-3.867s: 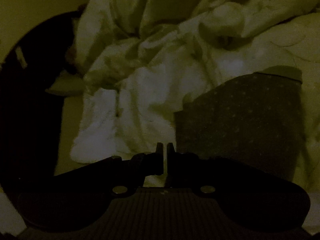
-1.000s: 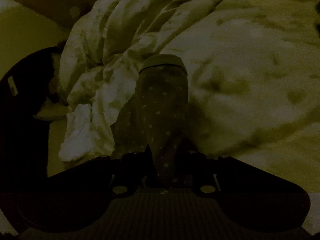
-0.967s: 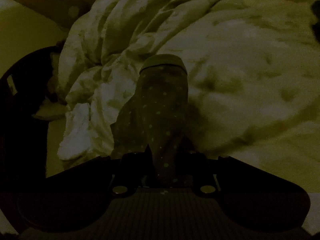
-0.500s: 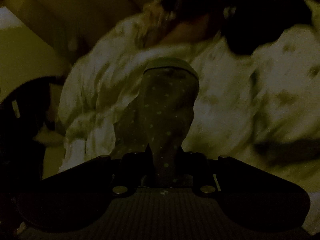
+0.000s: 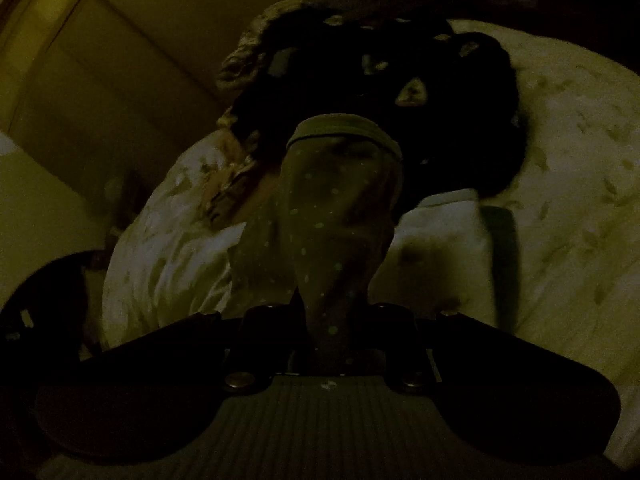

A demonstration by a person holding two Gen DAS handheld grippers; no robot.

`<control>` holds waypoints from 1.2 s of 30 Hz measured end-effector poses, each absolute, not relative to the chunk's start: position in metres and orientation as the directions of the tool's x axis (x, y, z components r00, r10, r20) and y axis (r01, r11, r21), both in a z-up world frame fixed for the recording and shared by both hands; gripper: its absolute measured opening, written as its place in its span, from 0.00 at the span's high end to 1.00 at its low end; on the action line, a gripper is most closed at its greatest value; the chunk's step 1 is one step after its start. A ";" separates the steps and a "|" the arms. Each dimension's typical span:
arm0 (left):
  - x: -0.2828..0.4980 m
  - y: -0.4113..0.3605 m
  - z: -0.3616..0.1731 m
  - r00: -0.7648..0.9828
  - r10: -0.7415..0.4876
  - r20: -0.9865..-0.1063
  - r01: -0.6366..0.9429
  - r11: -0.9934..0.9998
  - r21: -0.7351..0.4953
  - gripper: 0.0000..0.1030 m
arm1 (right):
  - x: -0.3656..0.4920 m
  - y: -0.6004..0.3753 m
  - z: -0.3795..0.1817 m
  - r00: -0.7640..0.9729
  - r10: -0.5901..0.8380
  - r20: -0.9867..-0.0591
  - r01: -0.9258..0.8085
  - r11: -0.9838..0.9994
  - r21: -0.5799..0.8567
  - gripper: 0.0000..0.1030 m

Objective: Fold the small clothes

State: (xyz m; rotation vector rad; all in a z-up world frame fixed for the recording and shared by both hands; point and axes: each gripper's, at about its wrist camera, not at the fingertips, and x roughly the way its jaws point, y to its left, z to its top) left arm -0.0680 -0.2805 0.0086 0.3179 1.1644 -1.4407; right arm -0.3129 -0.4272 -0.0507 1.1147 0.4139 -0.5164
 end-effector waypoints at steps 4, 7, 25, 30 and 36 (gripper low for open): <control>-0.074 -0.310 -0.009 -0.258 -0.552 -0.793 0.871 0.222 -0.438 0.09 | -0.324 -0.453 -0.078 0.809 -0.165 -0.565 0.587 0.281 0.759 0.77; -0.077 -0.322 -0.026 -0.249 -0.511 -0.822 0.870 0.254 -0.422 0.09 | -0.321 -0.466 -0.101 0.809 -0.126 -0.574 0.587 0.240 0.774 0.77; -0.071 -0.325 -0.080 -0.168 -0.402 -0.900 0.864 0.381 -0.331 0.00 | -0.285 -0.485 -0.150 0.701 -0.106 -0.705 0.697 0.311 0.646 0.65; -0.072 -0.320 -0.069 -0.147 -0.408 -0.901 0.901 0.320 -0.292 0.00 | -0.292 -0.480 -0.134 0.677 -0.168 -0.717 0.722 0.342 0.602 0.42; -0.076 -0.290 -0.034 0.000 -0.513 -0.859 0.956 0.252 -0.151 0.00 | -0.324 -0.457 -0.093 0.641 -0.360 -0.678 0.754 0.459 0.469 0.41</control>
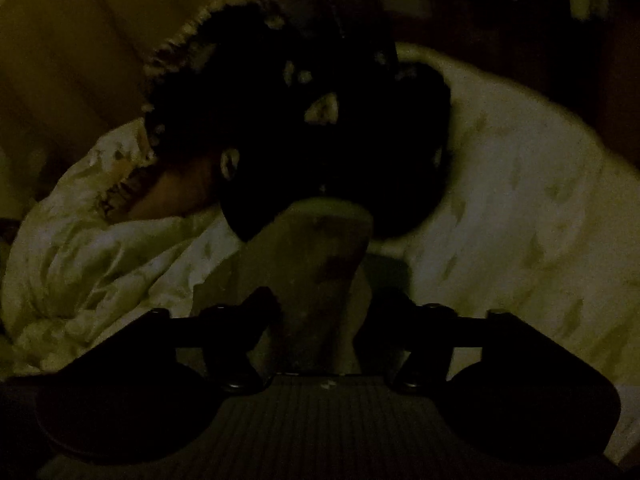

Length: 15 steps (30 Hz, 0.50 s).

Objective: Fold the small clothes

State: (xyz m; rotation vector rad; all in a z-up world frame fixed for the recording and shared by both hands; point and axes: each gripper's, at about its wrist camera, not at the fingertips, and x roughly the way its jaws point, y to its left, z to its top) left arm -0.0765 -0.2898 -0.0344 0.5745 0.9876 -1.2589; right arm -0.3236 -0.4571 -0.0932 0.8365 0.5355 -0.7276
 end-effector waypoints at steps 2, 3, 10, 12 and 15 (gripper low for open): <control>-0.085 -0.282 -0.024 0.017 -0.557 -0.830 0.972 0.204 -0.117 0.03 | -0.329 -0.448 -0.081 0.661 -0.388 -0.642 0.731 0.526 0.435 0.54; -0.089 -0.281 -0.020 0.006 -0.576 -0.818 0.977 0.178 -0.119 0.09 | -0.330 -0.444 -0.075 0.685 -0.384 -0.619 0.703 0.571 0.424 0.64; -0.123 -0.306 -0.032 -0.095 -0.549 -0.830 0.994 -0.009 -0.107 0.08 | -0.298 -0.429 -0.080 0.706 -0.282 -0.649 0.575 0.764 0.294 0.72; -0.127 -0.316 -0.048 -0.083 -0.504 -0.860 0.996 -0.027 -0.080 0.07 | -0.291 -0.427 -0.091 0.656 -0.311 -0.687 0.595 0.774 0.218 0.72; -0.126 -0.327 -0.064 -0.096 -0.469 -0.878 0.995 -0.036 -0.089 0.04 | -0.290 -0.430 -0.105 0.619 -0.318 -0.718 0.616 0.764 0.192 0.72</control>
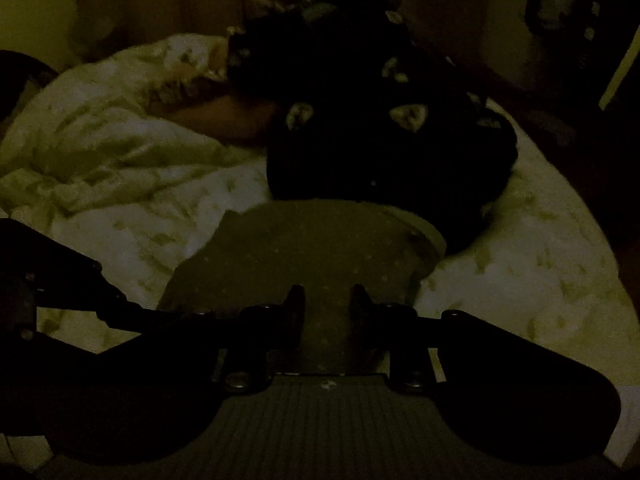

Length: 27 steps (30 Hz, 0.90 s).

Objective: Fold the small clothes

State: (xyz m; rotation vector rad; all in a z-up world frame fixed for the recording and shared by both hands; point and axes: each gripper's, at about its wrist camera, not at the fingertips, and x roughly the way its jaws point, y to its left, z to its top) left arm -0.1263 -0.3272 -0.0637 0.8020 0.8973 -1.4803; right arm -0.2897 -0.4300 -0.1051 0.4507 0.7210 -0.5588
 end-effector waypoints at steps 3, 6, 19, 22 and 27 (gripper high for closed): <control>-0.129 -0.334 -0.071 -0.103 -0.451 -0.887 0.995 -0.039 -0.096 0.04 | -0.284 -0.429 -0.118 0.592 -0.308 -0.745 0.612 0.773 0.167 0.71; -0.132 -0.334 -0.072 -0.115 -0.450 -0.886 0.993 -0.057 -0.101 0.04 | -0.283 -0.435 -0.129 0.577 -0.294 -0.762 0.630 0.754 0.186 0.71; -0.134 -0.307 -0.007 -0.038 -0.481 -0.876 0.999 -0.052 -0.015 0.00 | -0.299 -0.427 -0.080 0.583 -0.329 -0.743 0.672 0.709 0.213 0.48; -0.137 -0.296 0.019 0.000 -0.495 -0.869 0.996 -0.075 0.042 0.00 | -0.309 -0.424 -0.058 0.577 -0.322 -0.751 0.677 0.703 0.219 0.26; -0.142 -0.292 0.036 0.023 -0.465 -0.885 0.992 -0.102 0.080 0.00 | -0.312 -0.417 -0.034 0.535 -0.313 -0.785 0.687 0.701 0.189 0.06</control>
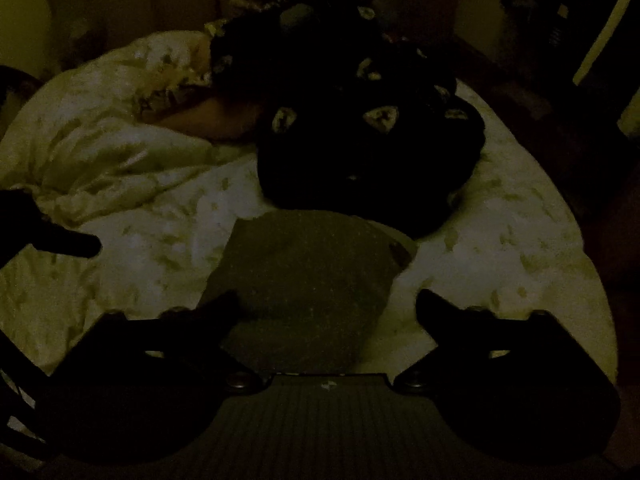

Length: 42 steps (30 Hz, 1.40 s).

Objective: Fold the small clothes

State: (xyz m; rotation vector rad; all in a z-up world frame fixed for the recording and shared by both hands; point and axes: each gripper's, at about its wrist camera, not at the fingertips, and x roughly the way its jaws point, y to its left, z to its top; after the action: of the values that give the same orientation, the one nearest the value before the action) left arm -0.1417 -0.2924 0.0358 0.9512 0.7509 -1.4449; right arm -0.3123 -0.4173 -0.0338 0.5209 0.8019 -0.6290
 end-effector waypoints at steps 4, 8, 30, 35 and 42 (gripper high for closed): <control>-0.148 -0.295 0.031 0.083 -0.405 -0.910 0.987 -0.094 0.132 0.00 | -0.307 -0.412 -0.035 0.470 -0.295 -0.832 0.711 0.685 0.159 0.04; -0.156 -0.292 0.026 0.116 -0.382 -0.917 0.986 -0.069 0.153 0.00 | -0.307 -0.405 -0.042 0.432 -0.280 -0.857 0.732 0.664 0.152 0.01; -0.159 -0.283 0.017 0.069 -0.352 -0.933 0.997 -0.019 0.081 0.00 | -0.304 -0.396 -0.049 0.419 -0.245 -0.874 0.734 0.658 0.167 0.01; -0.157 -0.283 0.015 0.067 -0.349 -0.935 0.997 -0.010 0.075 0.00 | -0.302 -0.391 -0.049 0.413 -0.246 -0.877 0.730 0.665 0.158 0.01; -0.156 -0.281 0.016 0.087 -0.375 -0.923 0.996 0.000 0.094 0.00 | -0.299 -0.386 -0.049 0.409 -0.249 -0.878 0.732 0.665 0.152 0.01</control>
State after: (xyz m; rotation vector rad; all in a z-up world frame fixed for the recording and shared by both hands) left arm -0.1557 -0.2812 0.0165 0.9779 0.8502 -1.3127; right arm -0.2994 -0.3862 -0.0486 0.5792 0.9617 -0.6627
